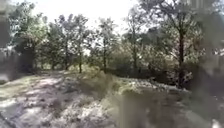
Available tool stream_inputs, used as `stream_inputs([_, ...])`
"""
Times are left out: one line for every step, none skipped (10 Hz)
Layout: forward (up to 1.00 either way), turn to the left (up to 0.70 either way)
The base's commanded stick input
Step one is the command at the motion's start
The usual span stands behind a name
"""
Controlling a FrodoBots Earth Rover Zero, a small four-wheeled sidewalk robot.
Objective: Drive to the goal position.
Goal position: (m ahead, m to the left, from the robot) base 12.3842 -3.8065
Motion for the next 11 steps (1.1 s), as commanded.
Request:
stream_inputs([0.7,0.35])
stream_inputs([0.7,0.35])
stream_inputs([0.7,0.35])
stream_inputs([0.7,0.35])
stream_inputs([0.7,0.35])
stream_inputs([0.7,0.07])
stream_inputs([0.7,0.0])
stream_inputs([0.7,0.0])
stream_inputs([0.7,0.0])
stream_inputs([0.7,0.0])
stream_inputs([0.7,0.0])
